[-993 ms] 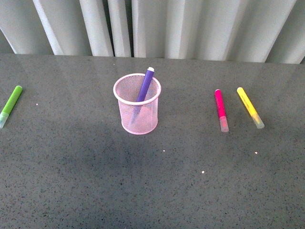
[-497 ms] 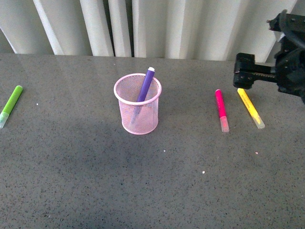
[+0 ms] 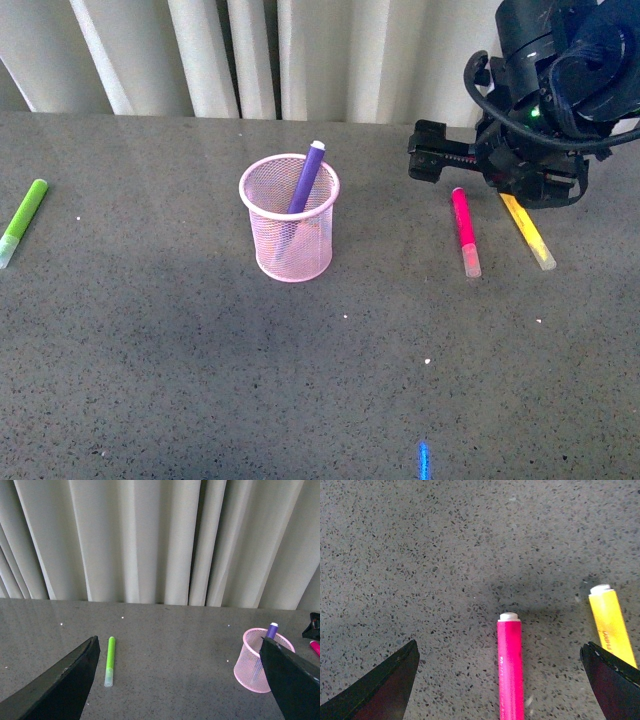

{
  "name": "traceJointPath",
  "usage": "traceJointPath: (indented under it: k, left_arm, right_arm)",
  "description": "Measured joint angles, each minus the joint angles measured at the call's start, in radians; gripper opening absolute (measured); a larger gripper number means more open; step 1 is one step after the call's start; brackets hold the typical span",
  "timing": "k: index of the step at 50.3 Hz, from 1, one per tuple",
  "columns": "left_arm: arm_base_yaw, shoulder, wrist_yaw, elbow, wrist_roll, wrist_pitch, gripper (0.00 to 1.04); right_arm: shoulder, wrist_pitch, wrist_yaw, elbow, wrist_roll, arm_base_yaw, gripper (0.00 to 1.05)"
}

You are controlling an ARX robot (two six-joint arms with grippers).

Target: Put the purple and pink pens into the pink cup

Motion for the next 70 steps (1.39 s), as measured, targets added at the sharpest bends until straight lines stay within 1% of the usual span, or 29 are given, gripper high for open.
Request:
traceJointPath:
  k: [11, 40, 42, 43, 47, 53, 60, 61, 66, 68, 70]
  left_arm:
    - [0.000, 0.000, 0.000, 0.000, 0.000, 0.000, 0.98]
    - [0.000, 0.000, 0.000, 0.000, 0.000, 0.000, 0.98]
    - [0.000, 0.000, 0.000, 0.000, 0.000, 0.000, 0.98]
    - [0.000, 0.000, 0.000, 0.000, 0.000, 0.000, 0.98]
    - [0.000, 0.000, 0.000, 0.000, 0.000, 0.000, 0.98]
    - [0.000, 0.000, 0.000, 0.000, 0.000, 0.000, 0.98]
    - [0.000, 0.000, 0.000, 0.000, 0.000, 0.000, 0.98]
    - [0.000, 0.000, 0.000, 0.000, 0.000, 0.000, 0.98]
    - [0.000, 0.000, 0.000, 0.000, 0.000, 0.000, 0.98]
    - [0.000, 0.000, 0.000, 0.000, 0.000, 0.000, 0.98]
    - [0.000, 0.000, 0.000, 0.000, 0.000, 0.000, 0.98]
  right_arm:
    - [0.058, -0.023, -0.001, 0.065, 0.031, 0.013, 0.98]
    - [0.108, -0.054, -0.005, 0.108, 0.042, 0.013, 0.98]
    - [0.112, -0.066, 0.008, 0.119, 0.042, 0.013, 0.93]
    - [0.115, -0.068, 0.007, 0.124, 0.041, 0.013, 0.88]
    - [0.119, -0.073, 0.004, 0.132, 0.042, 0.013, 0.79]
    - [0.125, -0.083, -0.002, 0.140, 0.043, 0.014, 0.63]
    - [0.126, -0.093, -0.009, 0.145, 0.048, 0.018, 0.40]
    - [0.127, -0.094, -0.012, 0.145, 0.049, 0.019, 0.35]
    - [0.127, -0.094, -0.021, 0.145, 0.053, 0.025, 0.16]
    - [0.127, -0.094, -0.023, 0.145, 0.052, 0.027, 0.12]
    - [0.127, -0.090, -0.023, 0.145, 0.052, 0.028, 0.11]
